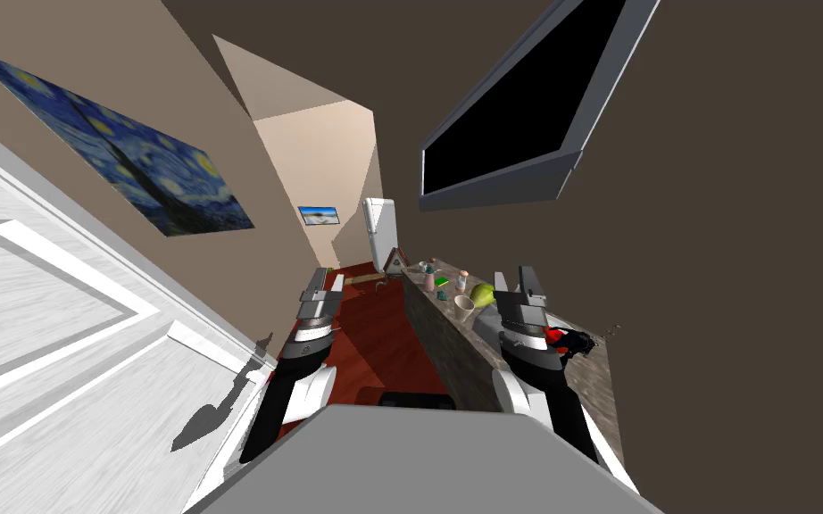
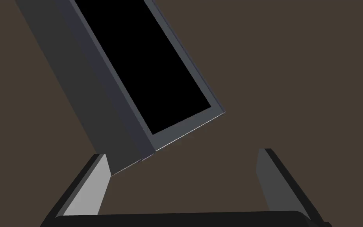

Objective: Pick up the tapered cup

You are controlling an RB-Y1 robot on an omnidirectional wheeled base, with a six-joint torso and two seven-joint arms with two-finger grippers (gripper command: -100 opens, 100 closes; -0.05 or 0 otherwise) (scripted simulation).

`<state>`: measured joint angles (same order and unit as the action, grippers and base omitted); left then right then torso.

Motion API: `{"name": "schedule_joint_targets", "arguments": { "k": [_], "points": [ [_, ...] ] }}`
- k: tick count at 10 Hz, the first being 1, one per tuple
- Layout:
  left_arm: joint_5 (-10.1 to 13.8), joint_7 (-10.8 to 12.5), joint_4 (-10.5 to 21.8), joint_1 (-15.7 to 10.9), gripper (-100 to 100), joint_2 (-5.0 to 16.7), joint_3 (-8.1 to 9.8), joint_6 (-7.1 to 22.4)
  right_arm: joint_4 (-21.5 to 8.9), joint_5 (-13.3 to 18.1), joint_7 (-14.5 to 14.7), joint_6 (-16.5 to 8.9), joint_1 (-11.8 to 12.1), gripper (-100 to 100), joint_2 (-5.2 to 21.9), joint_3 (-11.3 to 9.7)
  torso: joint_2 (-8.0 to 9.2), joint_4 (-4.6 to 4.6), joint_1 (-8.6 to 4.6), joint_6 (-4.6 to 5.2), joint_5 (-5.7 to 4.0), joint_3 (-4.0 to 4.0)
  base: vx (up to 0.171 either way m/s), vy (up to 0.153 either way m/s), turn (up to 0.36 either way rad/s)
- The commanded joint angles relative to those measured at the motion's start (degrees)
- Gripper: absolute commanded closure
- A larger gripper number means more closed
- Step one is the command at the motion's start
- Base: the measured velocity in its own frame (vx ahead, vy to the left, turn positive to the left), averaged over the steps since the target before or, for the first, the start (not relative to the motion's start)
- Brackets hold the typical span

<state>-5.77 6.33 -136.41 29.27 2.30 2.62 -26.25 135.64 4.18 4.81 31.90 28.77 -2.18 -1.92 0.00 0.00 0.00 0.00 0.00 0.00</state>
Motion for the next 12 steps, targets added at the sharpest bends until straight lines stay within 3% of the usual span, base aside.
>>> {"name": "schedule_joint_targets", "arguments": {
  "k": [1,6,7,8,9,11,12],
  "points": [
    [0.0,0.0,0.0,0.0,0,0.0,0.0,0.0,-0.14,1.14,-0.11,-0.01,1.9,-100,2.31,1.06,0.0,0.0,0.0,0.0,0.0,0.0,0.032,0.072,0.045],
    [0.0,0.0,-0.01,0.01,0,-0.01,-0.01,0.0,-0.87,6.09,-0.17,0.05,10.01,-100,7.89,5.64,-0.28,-0.07,0.63,-0.01,0.15,-0.16,0.082,0.164,0.057],
    [0.0,0.0,-0.01,0.01,0,-0.01,-0.01,0.0,-0.87,6.09,-0.17,0.05,10.66,-100,7.89,5.64,-0.4,-0.09,0.63,-0.01,0.15,-0.23,0.08,0.107,0.016],
    [0.0,0.0,-0.01,0.01,0,-0.01,-0.01,0.0,-1.13,7.43,-0.09,0.11,12.78,-100,8.81,6.77,-0.31,-0.08,0.45,0.0,0.12,-0.19,0.055,0.102,0.067],
    [0.0,0.0,0.0,0.0,0,-0.01,-0.01,0.0,-1.13,7.43,-0.09,0.11,13.06,-100,8.81,6.77,-0.23,-0.06,0.41,-0.01,0.1,-0.14,0.044,0.073,0.026],
    [0.0,0.0,0.0,0.0,0,-0.01,-0.01,0.0,-1.75,10.34,0.19,0.29,17.28,-100,10.37,9.1,-0.16,-0.04,0.3,-0.01,0.07,-0.09,0.077,0.098,0.093],
    [0.0,0.0,0.0,0.01,0,-0.01,-0.01,0.0,-1.75,10.34,0.19,0.29,18.36,-100,10.37,9.1,-0.3,-0.06,0.43,-0.01,0.1,-0.17,0.086,0.098,0.04]
  ]
}}
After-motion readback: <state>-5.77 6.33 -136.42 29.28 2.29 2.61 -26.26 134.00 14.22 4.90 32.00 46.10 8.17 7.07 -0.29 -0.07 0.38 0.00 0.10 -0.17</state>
